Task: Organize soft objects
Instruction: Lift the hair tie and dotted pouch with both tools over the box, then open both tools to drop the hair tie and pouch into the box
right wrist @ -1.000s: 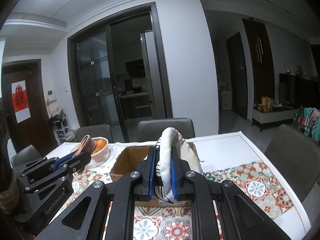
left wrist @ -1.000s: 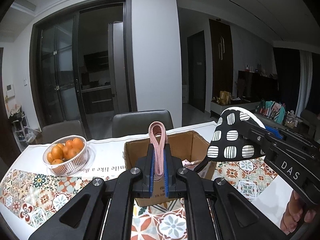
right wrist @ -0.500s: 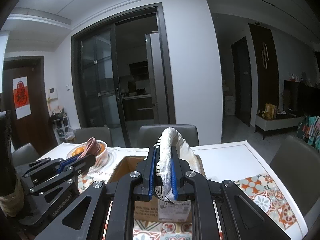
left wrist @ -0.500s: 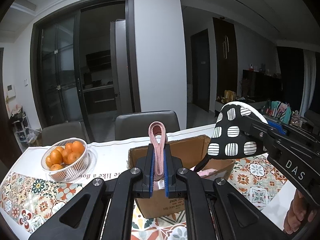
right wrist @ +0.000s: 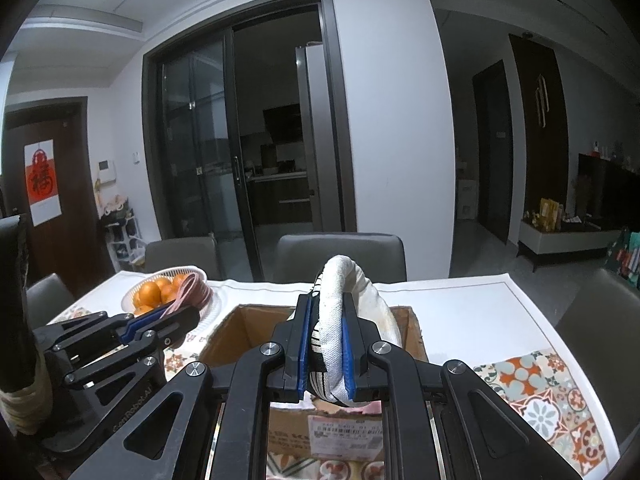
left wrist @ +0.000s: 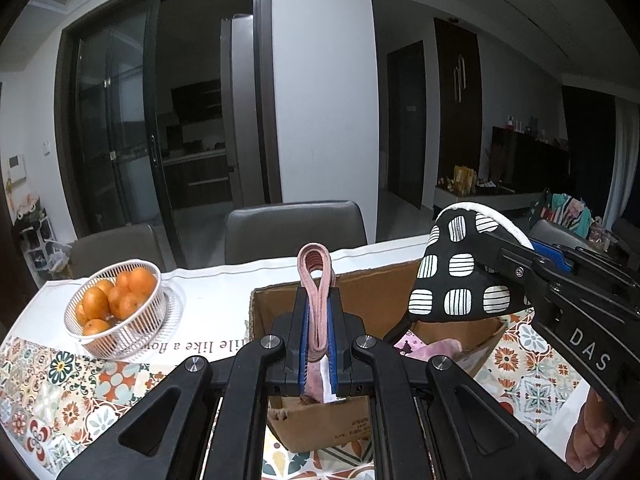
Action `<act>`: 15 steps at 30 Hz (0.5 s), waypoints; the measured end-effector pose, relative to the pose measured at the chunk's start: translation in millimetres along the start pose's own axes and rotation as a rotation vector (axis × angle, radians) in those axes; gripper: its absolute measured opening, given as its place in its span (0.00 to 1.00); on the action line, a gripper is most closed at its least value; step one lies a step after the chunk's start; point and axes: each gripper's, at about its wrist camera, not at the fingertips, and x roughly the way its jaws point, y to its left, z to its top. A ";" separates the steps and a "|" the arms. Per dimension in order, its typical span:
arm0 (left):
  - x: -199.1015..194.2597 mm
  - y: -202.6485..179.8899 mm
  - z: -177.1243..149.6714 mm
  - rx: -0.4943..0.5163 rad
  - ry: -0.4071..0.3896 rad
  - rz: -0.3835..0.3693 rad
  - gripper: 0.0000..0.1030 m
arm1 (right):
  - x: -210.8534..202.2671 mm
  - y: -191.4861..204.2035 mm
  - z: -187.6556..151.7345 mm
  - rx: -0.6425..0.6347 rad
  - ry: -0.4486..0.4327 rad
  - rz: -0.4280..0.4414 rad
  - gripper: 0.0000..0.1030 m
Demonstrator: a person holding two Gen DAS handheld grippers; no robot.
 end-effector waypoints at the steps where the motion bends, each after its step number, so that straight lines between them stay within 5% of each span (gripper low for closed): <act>1: 4.4 0.2 -0.6 -0.001 0.008 -0.002 0.09 | 4.0 -0.4 -0.3 0.000 0.006 0.000 0.14; 15: 64.3 -2.7 -17.9 0.009 0.140 -0.023 0.09 | 58.0 -5.0 -17.2 -0.027 0.114 -0.010 0.14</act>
